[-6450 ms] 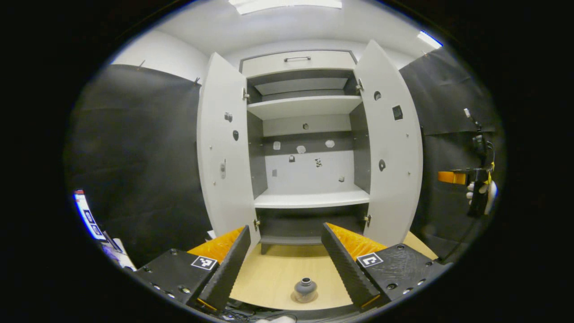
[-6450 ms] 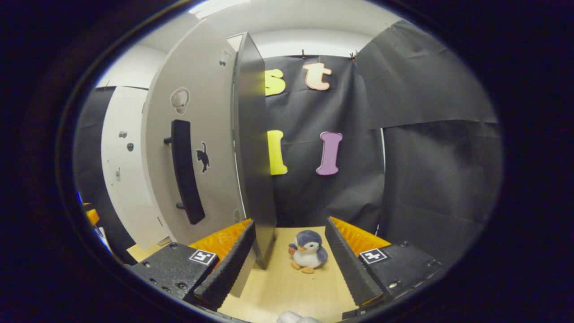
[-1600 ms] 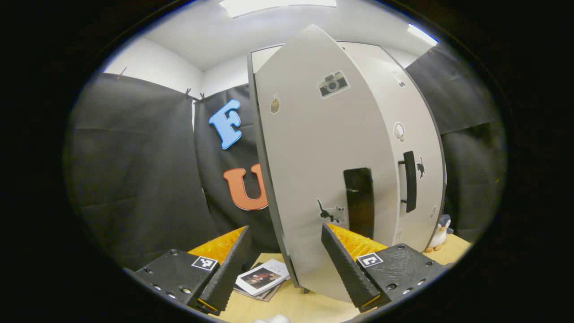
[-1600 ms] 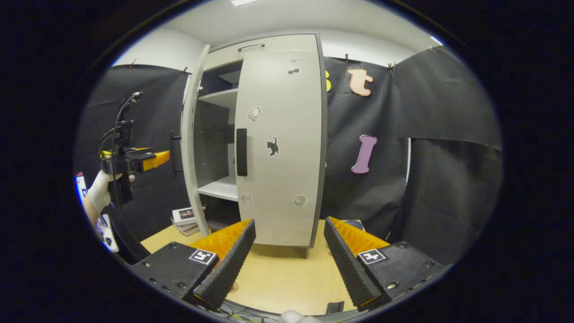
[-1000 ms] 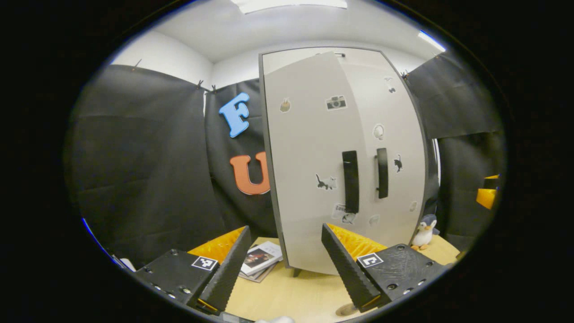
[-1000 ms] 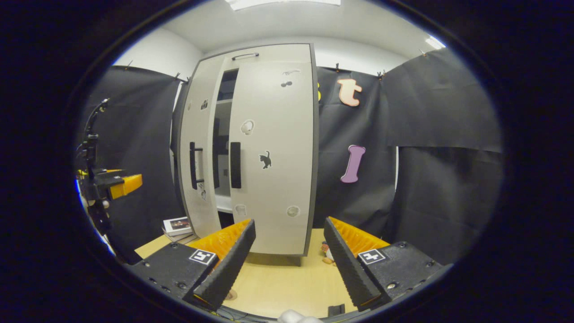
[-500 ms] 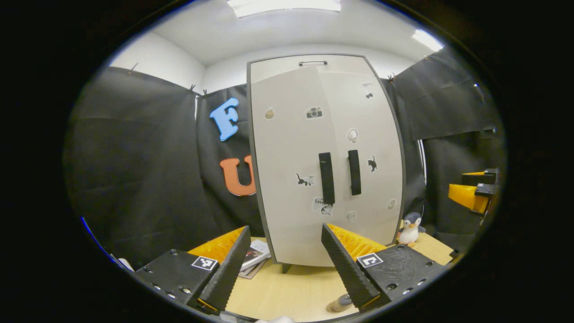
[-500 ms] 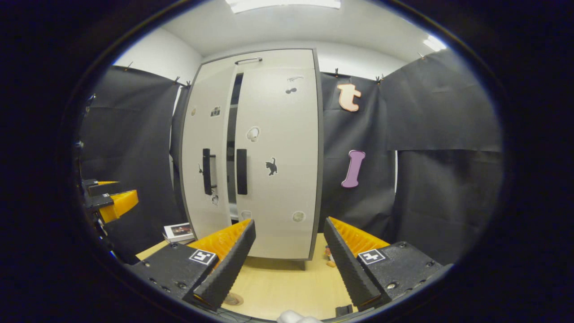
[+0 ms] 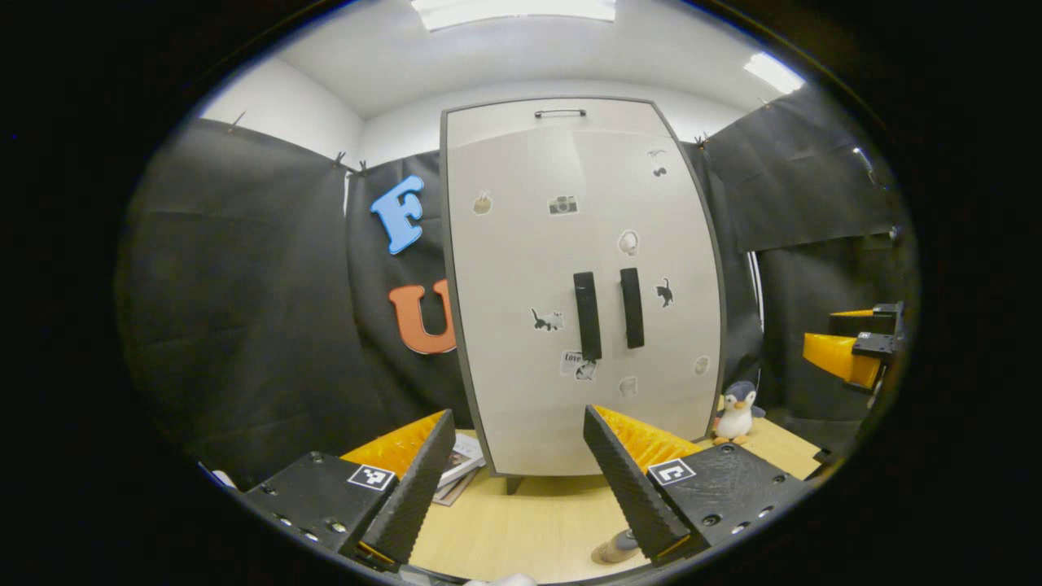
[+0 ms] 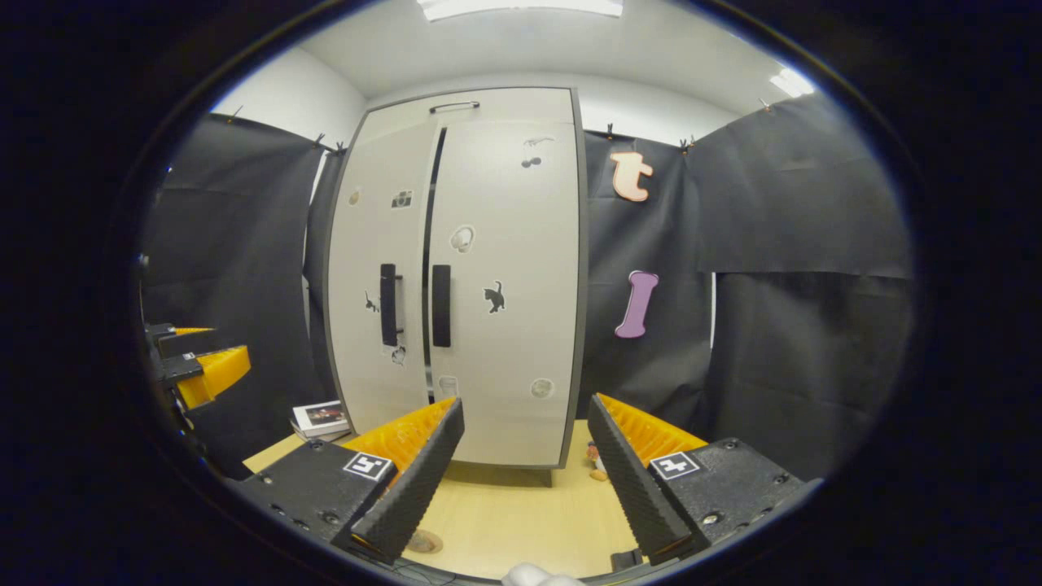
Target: Grasp the bottle in the cabinet with the left hand and place it on the coaster, then close the right door with the right hand and the left door with the left hand.
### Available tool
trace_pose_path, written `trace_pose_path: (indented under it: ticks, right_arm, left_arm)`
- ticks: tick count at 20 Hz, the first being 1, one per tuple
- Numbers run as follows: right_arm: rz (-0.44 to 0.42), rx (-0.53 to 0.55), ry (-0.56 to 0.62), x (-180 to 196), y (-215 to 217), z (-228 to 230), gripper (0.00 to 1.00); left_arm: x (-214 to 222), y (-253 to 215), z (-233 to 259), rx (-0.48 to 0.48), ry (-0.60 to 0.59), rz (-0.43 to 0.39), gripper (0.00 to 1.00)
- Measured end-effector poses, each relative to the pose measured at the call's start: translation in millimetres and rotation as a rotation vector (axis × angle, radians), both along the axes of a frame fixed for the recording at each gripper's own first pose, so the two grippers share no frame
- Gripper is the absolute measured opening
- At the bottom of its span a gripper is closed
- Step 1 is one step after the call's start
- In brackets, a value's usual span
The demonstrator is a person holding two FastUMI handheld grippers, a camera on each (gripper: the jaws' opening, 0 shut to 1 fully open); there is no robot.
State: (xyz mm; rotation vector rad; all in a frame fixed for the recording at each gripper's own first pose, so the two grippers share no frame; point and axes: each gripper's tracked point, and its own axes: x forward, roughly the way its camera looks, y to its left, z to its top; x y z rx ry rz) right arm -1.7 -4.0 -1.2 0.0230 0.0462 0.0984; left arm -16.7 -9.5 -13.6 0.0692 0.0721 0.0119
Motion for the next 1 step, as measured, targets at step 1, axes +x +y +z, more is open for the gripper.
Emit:
trace_pose_path:
  ticks: [1]
  right_arm:
    - [-0.001, -0.002, 0.001, -0.1, 1.3, -0.4, 1.0]
  left_arm:
    - [0.4, 0.2, 0.3, 0.005, -0.001, -0.003, 0.97]
